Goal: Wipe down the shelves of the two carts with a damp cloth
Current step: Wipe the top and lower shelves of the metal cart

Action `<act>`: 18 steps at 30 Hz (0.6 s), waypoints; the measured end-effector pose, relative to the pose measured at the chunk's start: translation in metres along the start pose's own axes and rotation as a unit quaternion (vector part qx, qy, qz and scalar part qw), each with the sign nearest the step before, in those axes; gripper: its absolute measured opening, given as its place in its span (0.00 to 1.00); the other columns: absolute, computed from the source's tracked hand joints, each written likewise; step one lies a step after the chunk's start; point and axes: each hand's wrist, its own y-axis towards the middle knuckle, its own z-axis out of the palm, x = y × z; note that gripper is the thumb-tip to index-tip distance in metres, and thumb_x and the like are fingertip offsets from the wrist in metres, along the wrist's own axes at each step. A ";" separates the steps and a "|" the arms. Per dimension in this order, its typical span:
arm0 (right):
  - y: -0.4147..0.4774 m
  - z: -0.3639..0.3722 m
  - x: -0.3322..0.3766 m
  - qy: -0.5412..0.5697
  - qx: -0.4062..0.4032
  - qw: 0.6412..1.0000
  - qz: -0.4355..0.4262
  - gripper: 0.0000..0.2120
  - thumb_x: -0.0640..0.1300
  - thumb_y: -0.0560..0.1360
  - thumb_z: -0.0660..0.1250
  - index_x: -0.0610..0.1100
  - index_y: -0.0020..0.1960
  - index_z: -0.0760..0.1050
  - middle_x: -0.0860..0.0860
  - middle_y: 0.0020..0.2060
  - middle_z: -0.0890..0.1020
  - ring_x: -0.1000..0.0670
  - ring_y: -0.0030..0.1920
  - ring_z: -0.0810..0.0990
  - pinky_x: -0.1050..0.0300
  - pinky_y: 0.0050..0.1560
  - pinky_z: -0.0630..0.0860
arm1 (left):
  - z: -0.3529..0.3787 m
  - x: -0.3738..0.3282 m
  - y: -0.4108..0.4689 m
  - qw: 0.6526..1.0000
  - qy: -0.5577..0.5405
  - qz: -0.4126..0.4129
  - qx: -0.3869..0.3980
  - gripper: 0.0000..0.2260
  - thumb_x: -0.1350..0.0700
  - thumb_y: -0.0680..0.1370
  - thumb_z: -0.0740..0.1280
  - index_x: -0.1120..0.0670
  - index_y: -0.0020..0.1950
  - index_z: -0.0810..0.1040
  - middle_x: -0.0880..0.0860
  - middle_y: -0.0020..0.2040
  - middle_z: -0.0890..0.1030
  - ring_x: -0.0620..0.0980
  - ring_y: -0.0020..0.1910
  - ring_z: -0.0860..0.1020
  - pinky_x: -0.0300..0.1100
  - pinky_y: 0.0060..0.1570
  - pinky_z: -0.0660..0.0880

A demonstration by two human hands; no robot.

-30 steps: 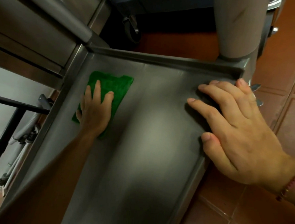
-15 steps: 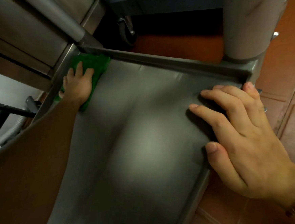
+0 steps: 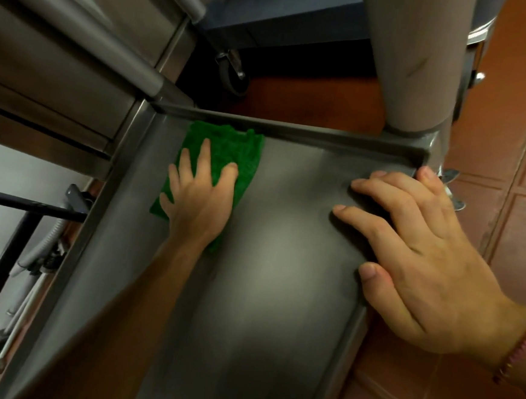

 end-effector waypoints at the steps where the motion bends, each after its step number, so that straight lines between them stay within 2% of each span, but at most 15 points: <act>1: 0.000 0.000 0.000 0.000 -0.001 1.000 -0.001 0.26 0.50 0.76 0.56 0.37 0.67 0.75 0.35 0.66 0.73 0.34 0.70 0.67 0.39 0.78 0.49 | 0.000 0.006 0.010 1.000 0.022 0.018 0.001 0.35 0.32 0.74 0.44 0.43 0.80 0.55 0.50 0.81 0.52 0.58 0.79 0.50 0.70 0.71 0.51; 3: 0.001 0.000 -0.001 0.000 -0.003 1.000 -0.002 0.26 0.50 0.76 0.55 0.37 0.67 0.75 0.35 0.66 0.73 0.34 0.70 0.67 0.38 0.78 0.49 | -0.002 0.016 0.032 0.998 0.046 0.030 0.019 0.37 0.31 0.73 0.42 0.44 0.79 0.57 0.50 0.82 0.51 0.59 0.79 0.50 0.70 0.71 0.51; 7: 0.000 0.002 -0.001 0.005 -0.010 1.000 -0.004 0.26 0.50 0.76 0.56 0.37 0.67 0.75 0.35 0.66 0.73 0.34 0.70 0.68 0.39 0.78 0.48 | -0.013 0.016 0.071 0.998 -0.050 -0.038 0.028 0.34 0.33 0.76 0.48 0.44 0.81 0.52 0.51 0.82 0.52 0.57 0.80 0.51 0.64 0.74 0.48; 9: 0.000 0.002 -0.002 0.006 -0.013 1.000 -0.006 0.26 0.50 0.76 0.56 0.37 0.67 0.75 0.35 0.66 0.74 0.34 0.70 0.68 0.40 0.78 0.47 | -0.015 0.014 0.077 0.996 -0.058 -0.064 0.029 0.32 0.35 0.79 0.49 0.44 0.81 0.50 0.51 0.82 0.51 0.56 0.80 0.49 0.63 0.75 0.46; 16: 0.000 -0.002 -0.001 -0.009 -0.003 1.000 -0.009 0.26 0.50 0.76 0.56 0.36 0.67 0.74 0.35 0.66 0.73 0.34 0.70 0.67 0.40 0.78 0.47 | -0.016 -0.012 0.044 0.993 -0.055 -0.098 0.028 0.28 0.38 0.81 0.49 0.43 0.81 0.50 0.50 0.82 0.50 0.55 0.80 0.48 0.65 0.74 0.44; 18: 0.000 -0.004 0.001 -0.018 0.006 1.000 -0.006 0.27 0.51 0.76 0.56 0.36 0.68 0.73 0.35 0.66 0.73 0.35 0.71 0.66 0.41 0.79 0.47 | -0.014 -0.020 0.024 0.997 -0.008 -0.062 0.034 0.30 0.37 0.79 0.44 0.44 0.80 0.53 0.50 0.82 0.49 0.57 0.79 0.48 0.67 0.73 0.47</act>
